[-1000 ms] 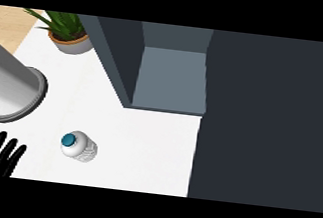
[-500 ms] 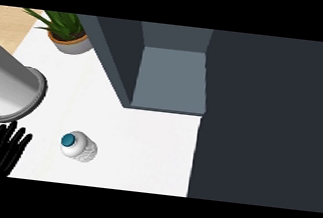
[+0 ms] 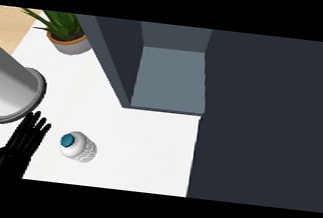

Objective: Pick up the bottled water, place it into the cabinet and close the cabinet

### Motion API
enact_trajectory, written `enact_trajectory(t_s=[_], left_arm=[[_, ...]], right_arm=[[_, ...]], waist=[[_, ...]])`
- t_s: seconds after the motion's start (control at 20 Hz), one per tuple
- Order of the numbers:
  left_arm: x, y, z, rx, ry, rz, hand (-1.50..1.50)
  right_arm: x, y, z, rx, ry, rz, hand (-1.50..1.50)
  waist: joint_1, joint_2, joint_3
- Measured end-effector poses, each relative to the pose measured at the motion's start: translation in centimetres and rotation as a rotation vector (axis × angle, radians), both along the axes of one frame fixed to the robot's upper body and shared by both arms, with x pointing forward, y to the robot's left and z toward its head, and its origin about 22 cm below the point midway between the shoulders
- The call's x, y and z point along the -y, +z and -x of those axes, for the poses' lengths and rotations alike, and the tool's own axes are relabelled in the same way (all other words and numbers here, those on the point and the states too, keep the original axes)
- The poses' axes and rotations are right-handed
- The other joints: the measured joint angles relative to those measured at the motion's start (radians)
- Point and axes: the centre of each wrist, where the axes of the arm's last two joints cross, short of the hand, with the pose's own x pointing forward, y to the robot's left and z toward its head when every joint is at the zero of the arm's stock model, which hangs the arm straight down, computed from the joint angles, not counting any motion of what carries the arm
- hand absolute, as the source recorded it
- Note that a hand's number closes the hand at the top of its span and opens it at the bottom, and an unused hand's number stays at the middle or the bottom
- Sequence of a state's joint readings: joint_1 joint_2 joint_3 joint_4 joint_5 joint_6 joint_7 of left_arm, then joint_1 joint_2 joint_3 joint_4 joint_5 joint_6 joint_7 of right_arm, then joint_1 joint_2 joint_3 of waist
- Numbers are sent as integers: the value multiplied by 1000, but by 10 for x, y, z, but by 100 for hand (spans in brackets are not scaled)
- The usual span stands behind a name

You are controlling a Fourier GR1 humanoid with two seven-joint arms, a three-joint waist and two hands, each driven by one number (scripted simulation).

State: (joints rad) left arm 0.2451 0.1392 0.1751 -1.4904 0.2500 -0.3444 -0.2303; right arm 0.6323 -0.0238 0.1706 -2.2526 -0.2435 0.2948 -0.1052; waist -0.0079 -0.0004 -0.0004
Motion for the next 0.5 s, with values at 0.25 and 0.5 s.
enact_trajectory(t_s=[0.25,0.5], left_arm=[[-10,-23,-9,-46,17,28,-150],[-13,-45,-21,-84,12,67,-150]], right_arm=[[-1,7,5,3,4,-15,-150],[3,-1,1,5,1,-16,-150]], waist=[[-1,0,0],[0,0,0]])
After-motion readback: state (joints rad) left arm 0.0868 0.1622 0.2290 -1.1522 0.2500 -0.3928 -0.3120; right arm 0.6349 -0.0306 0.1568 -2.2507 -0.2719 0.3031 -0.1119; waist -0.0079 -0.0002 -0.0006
